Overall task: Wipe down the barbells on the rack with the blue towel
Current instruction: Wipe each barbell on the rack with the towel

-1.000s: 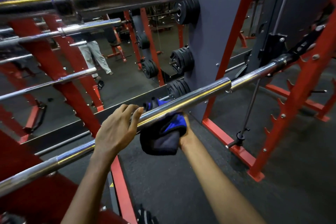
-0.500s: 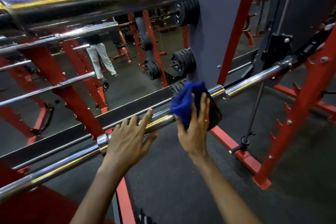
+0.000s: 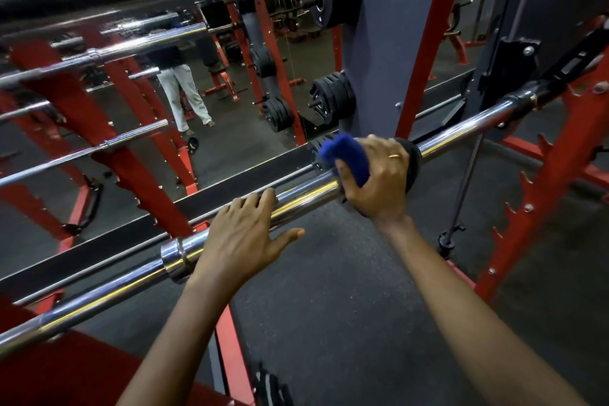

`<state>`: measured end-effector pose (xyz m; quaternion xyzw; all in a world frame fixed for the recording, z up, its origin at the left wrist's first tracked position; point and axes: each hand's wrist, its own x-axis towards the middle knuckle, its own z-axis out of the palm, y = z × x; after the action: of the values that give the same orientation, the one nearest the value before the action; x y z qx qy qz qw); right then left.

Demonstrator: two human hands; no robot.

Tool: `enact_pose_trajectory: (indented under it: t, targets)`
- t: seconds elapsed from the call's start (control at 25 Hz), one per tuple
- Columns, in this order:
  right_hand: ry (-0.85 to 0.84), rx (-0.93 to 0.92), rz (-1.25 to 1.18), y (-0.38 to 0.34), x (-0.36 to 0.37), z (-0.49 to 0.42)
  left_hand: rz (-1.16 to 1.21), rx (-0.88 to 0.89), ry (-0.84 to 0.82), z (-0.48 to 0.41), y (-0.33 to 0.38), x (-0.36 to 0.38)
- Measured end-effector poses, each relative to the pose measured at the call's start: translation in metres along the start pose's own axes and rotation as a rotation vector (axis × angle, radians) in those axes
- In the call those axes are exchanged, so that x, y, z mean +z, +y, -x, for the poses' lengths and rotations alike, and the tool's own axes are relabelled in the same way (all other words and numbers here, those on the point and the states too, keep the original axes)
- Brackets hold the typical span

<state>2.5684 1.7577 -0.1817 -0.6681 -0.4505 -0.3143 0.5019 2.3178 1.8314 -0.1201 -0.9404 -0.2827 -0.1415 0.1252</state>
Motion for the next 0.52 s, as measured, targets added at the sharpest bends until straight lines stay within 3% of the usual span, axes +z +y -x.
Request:
enact_pose_trajectory:
  t: [0.16, 0.32, 0.44, 0.48, 0.52]
  targets:
    - [0.271, 0.596, -0.338, -0.004, 0.007, -0.005, 0.041, 0.005, 0.004, -0.016, 0.007, 0.001]
    - [0.517, 1.078, -1.004, -0.001, 0.003, -0.017, 0.061, -0.044, 0.06, -0.016, 0.015, 0.0]
    - [0.501, 1.211, -1.577, 0.012, 0.012, -0.014, 0.073, -0.107, 0.063, -0.019, 0.018, -0.003]
    - [0.432, 1.265, -1.613, 0.004, 0.015, -0.007, 0.086, -0.106, 0.084, -0.018, 0.017, -0.003]
    - [0.258, 1.304, -1.607, -0.006, 0.015, 0.008, 0.076, -0.122, 0.1, -0.014, 0.017, -0.004]
